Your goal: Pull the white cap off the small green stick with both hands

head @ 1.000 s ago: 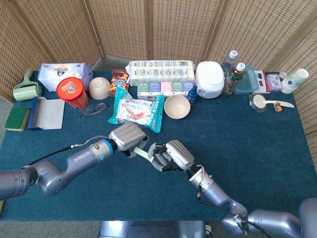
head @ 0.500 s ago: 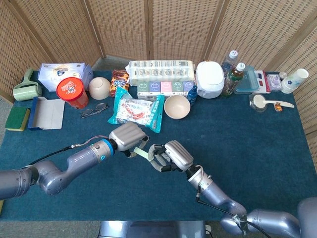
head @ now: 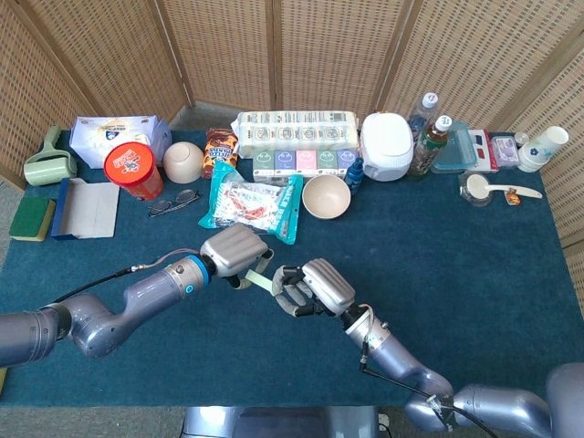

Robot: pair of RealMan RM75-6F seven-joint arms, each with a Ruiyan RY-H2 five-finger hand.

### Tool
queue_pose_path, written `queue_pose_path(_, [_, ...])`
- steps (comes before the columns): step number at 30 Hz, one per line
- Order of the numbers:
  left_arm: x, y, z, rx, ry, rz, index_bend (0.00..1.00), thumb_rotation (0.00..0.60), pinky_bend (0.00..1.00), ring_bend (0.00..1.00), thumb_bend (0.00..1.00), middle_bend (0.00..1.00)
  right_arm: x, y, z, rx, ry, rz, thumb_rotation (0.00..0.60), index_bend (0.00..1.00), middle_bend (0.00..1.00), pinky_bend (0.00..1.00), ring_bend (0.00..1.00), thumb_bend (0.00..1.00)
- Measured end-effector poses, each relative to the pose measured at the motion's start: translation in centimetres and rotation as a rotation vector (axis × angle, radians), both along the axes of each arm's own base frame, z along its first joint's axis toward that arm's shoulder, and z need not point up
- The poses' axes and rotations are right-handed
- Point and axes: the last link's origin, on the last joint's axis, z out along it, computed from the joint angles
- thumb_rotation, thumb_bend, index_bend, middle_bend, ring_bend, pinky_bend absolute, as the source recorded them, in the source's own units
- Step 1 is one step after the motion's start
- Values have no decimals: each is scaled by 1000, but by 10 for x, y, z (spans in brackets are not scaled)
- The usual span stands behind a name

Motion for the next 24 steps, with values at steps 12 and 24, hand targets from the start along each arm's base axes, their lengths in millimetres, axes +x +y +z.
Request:
queue_pose_path(12, [-2, 1, 0, 5, 4, -1, 737, 600, 1000, 1000, 399, 1000, -1, 0, 0, 5, -3, 0, 600, 661, 927, 794, 978, 520])
queue_pose_path(24, [-13, 2, 0, 18, 18, 14, 752, 600, 1000, 1000, 400, 1000, -5, 0, 2, 9, -2, -6, 600, 680, 930, 794, 980, 524])
